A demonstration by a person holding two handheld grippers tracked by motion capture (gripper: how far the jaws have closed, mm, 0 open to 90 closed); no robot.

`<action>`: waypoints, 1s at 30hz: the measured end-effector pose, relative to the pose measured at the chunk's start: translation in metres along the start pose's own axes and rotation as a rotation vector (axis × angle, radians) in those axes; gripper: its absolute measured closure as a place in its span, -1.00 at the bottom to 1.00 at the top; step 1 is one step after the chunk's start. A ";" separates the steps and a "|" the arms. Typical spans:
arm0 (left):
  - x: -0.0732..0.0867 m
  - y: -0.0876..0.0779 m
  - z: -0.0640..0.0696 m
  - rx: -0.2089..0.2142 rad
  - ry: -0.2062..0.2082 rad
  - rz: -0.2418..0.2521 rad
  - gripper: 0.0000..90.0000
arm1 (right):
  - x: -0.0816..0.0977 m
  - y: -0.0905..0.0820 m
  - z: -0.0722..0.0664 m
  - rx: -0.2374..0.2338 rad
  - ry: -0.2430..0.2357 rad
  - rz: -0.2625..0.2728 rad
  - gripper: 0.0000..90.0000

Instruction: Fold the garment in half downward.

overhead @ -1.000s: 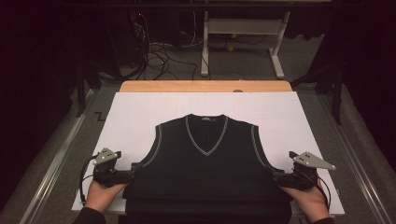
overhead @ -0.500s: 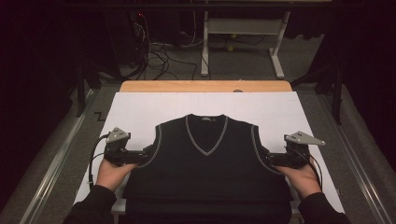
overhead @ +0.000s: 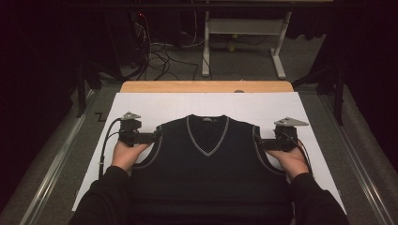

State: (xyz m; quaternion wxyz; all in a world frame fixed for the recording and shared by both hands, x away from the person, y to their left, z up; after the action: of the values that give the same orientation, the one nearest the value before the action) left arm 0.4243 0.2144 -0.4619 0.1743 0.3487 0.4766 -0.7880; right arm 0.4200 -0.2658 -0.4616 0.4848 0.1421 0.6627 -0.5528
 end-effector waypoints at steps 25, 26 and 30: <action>-0.008 0.047 0.004 -0.091 -0.070 -0.190 0.07 | -0.015 0.055 -0.003 0.051 0.042 -0.177 -0.01; -0.008 0.047 0.005 -0.091 -0.066 -0.195 0.11 | -0.015 0.056 -0.004 0.049 0.044 -0.174 0.07; -0.007 0.049 0.009 -0.081 -0.070 -0.195 0.32 | -0.015 0.058 -0.007 0.049 0.053 -0.149 0.40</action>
State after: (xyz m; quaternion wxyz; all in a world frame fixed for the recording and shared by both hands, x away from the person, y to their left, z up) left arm 0.4556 0.1830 -0.4846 0.1271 0.2656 0.5334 -0.7930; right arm 0.4660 -0.2342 -0.4842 0.4209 0.1187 0.6704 -0.5995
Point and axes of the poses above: each handheld gripper's, and its own axes: y roughly forward along the jaws, x roughly out of its underside, z roughly to its right, the point moved 2 cm from there along y, roughly forward along the jaws, and after that the axes turned 6 degrees about -y, right-handed, at the moved point
